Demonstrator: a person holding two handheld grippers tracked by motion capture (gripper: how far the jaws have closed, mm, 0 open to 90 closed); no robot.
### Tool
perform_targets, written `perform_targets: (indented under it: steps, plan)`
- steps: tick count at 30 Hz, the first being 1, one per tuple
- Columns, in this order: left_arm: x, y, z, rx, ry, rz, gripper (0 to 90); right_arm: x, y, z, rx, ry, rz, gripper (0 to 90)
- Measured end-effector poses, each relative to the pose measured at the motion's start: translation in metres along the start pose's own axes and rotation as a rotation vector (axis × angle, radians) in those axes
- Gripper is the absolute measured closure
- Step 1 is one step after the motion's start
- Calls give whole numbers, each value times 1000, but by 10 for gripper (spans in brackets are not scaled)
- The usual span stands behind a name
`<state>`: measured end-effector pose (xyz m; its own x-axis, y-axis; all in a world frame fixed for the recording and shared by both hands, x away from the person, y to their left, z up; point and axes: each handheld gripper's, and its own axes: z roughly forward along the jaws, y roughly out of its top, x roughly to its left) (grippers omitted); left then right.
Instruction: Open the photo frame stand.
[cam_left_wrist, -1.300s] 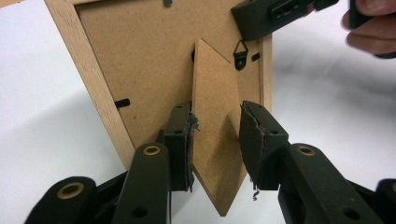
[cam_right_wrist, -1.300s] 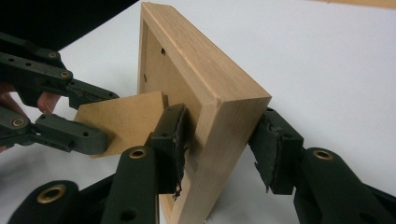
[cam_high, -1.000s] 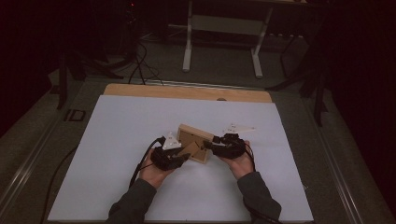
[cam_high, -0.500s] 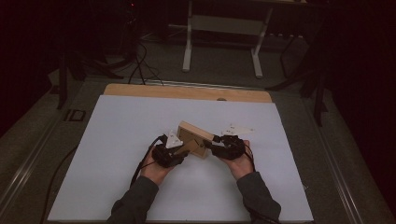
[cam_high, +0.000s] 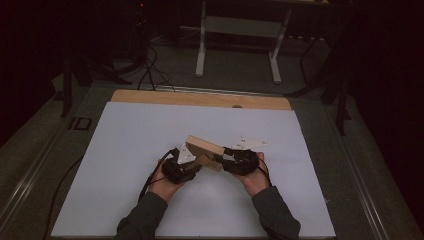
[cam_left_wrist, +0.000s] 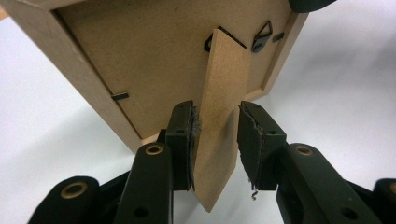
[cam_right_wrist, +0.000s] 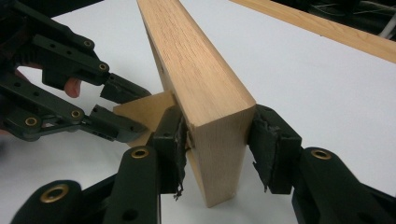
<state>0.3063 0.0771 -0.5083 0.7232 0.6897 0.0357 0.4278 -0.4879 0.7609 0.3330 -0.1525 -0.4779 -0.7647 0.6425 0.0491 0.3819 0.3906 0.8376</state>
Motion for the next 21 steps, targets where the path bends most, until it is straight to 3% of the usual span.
perform_targets:
  steps: [7, 21]
  plan:
    - [1, -7, -3, -1, -38, -16, 650, 6, -2, -2, 7, 16, -1, 546]
    - [-1, -15, -4, 1, -62, -25, 653, 16, -11, -5, 15, 18, -15, 527]
